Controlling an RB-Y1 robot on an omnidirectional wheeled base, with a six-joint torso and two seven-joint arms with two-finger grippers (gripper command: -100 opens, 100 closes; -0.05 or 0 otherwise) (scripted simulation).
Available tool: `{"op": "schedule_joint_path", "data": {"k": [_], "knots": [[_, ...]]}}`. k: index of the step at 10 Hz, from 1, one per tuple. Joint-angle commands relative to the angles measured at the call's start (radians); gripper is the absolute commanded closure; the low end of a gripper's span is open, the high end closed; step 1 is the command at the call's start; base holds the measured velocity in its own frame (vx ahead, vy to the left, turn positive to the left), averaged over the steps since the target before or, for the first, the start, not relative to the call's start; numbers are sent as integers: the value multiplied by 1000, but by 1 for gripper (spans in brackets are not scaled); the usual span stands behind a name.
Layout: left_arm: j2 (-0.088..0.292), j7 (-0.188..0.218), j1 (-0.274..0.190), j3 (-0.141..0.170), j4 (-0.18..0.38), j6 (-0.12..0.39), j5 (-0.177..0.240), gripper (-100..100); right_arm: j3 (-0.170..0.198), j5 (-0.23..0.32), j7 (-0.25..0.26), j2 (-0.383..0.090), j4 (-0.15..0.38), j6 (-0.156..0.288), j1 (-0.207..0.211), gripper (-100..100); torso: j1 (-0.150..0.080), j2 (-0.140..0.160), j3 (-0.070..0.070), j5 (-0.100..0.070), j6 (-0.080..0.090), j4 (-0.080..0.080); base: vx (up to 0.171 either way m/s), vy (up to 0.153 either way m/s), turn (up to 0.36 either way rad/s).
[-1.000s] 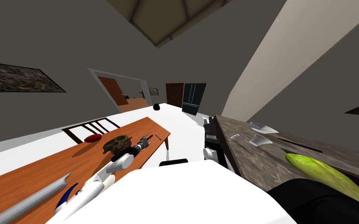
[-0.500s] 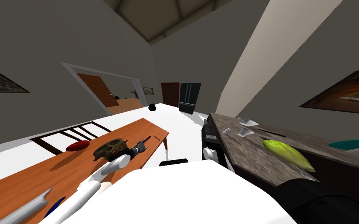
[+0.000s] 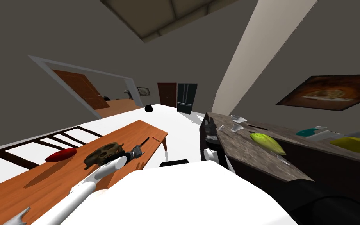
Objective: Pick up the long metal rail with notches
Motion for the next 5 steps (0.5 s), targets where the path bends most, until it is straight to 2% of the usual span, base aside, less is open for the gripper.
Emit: {"op": "schedule_joint_path", "data": {"k": [1, 2, 3, 4, 5], "knots": [[20, 34, -20, 1, 50, 50, 39, -100, 0, 0, 0, 0, 0, 0, 0, 0, 0, 0, 0, 0, 0, 0, -41, 37, -280], [20, 34, -20, 1, 66, 56, 39, -100, 0, 0, 0, 0, 0, 0, 0, 0, 0, 1, 0, 0, 1, 0, -37, 45, -107], [37, 56, -38, -1, 107, 90, 78, -100, 0, 0, 0, 0, 0, 0, 0, 0, 1, 1, 0, 0, 0, 0, -31, 53, -211], [37, 56, -38, -1, 122, 94, 78, -100, 0, 0, 0, 0, 0, 0, 0, 0, 2, 0, 0, 0, 1, 0, -30, 49, -120], [53, 78, -56, -1, 154, 131, 116, -100, 0, 0, 0, 0, 0, 0, 0, 0, 1, 0, 0, 0, 0, 0, -39, 43, -241]]}}
